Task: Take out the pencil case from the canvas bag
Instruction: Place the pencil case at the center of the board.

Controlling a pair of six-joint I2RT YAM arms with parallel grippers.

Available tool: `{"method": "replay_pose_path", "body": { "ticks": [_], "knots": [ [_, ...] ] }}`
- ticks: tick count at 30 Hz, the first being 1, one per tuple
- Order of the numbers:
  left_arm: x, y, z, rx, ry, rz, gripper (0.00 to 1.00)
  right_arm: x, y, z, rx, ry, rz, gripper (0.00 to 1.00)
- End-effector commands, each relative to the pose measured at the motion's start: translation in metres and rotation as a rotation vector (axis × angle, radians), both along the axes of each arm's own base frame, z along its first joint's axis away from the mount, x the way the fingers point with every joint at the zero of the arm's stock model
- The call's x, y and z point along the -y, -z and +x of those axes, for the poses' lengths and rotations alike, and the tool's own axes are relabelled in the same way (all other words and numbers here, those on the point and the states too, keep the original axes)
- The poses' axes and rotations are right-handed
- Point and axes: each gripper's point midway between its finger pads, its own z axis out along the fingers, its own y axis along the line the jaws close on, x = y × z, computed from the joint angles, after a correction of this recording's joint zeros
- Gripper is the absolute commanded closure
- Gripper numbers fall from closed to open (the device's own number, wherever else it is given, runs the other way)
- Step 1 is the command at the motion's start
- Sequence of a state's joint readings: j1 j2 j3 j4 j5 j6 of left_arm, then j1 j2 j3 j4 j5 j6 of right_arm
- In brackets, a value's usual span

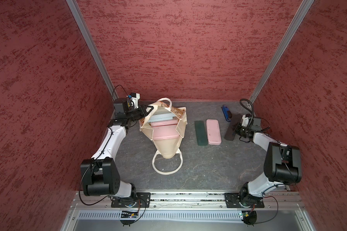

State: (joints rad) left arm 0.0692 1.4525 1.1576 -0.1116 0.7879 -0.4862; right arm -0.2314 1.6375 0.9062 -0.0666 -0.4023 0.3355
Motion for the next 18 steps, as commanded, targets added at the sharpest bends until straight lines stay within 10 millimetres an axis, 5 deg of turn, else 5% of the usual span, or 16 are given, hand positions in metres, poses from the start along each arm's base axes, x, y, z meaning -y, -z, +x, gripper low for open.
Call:
{"method": "replay_pose_path", "body": {
  "ticks": [1,18],
  "knots": [
    [-0.007,0.013,0.003,-0.043,-0.02,-0.011,0.97,-0.004,-0.006,0.008,0.018,-0.066,0.027,0.92],
    [-0.01,0.014,0.003,-0.048,-0.024,-0.021,0.97,-0.007,0.027,0.009,-0.06,-0.082,0.097,0.71]
  ]
}}
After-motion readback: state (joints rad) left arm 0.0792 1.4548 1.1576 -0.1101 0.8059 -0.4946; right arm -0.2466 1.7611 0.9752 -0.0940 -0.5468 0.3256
